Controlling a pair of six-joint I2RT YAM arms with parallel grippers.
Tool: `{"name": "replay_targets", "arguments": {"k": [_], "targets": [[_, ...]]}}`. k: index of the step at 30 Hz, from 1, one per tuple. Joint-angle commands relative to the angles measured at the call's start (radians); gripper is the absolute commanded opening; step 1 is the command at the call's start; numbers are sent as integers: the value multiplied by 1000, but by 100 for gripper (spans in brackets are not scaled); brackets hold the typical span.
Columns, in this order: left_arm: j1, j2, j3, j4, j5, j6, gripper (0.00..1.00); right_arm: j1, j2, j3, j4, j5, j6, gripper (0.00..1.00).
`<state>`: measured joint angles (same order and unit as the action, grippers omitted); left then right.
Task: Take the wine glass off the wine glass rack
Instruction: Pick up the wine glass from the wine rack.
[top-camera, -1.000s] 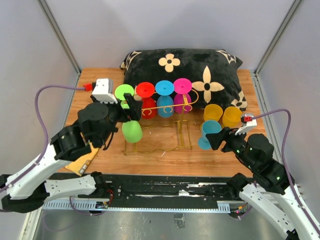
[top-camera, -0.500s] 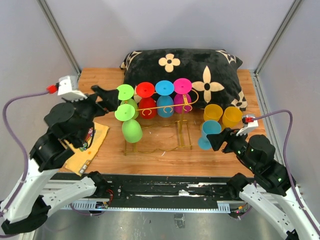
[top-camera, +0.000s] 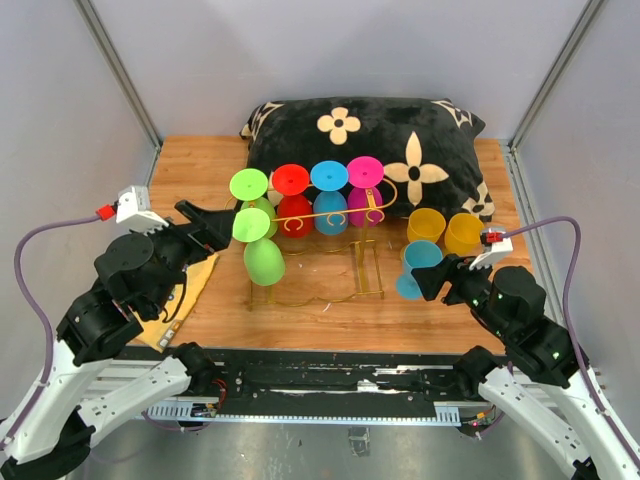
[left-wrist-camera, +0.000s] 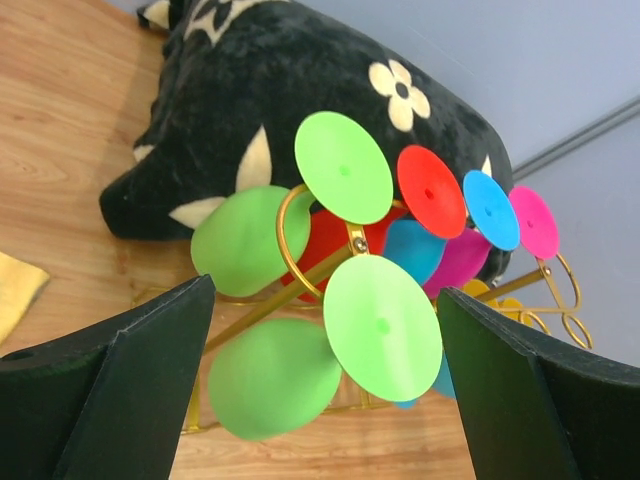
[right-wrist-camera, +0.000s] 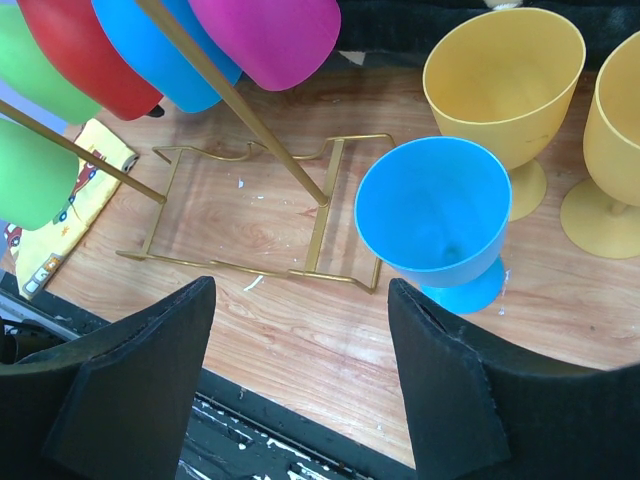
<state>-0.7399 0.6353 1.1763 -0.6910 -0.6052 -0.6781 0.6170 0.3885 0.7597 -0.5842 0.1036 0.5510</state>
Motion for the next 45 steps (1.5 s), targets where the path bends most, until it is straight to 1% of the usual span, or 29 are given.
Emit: {"name": "replay_targets", "arguments": {"k": [1, 6, 11, 18, 22, 25, 28, 34, 38, 41, 45], "targets": [[8, -15, -20, 36, 79, -64, 95, 13, -3, 24, -4, 0, 13, 71], [8, -25, -34, 47, 110, -96, 88, 13, -14, 35, -23, 14, 12, 71], [8, -42, -74, 44, 98, -126, 81, 13, -29, 32, -22, 19, 14, 71], [8, -54, -116, 75, 117, -149, 68, 13, -36, 40, -25, 24, 14, 71], [8, -70, -134, 110, 111, -145, 51, 13, -41, 41, -30, 25, 25, 71], [8, -71, -140, 144, 111, -147, 44, 13, -42, 49, -31, 21, 34, 71], [8, -62, -143, 158, 115, -148, 43, 13, -41, 57, -31, 21, 34, 71], [8, -60, -150, 130, 114, -160, 43, 13, -45, 63, -39, 28, 34, 71], [8, -69, -155, 120, 107, -167, 45, 13, -44, 61, -39, 27, 36, 71], [8, -69, -151, 110, 100, -163, 49, 13, -42, 60, -36, 27, 37, 71], [8, -67, -150, 110, 98, -159, 49, 13, -39, 59, -34, 25, 38, 71]]}}
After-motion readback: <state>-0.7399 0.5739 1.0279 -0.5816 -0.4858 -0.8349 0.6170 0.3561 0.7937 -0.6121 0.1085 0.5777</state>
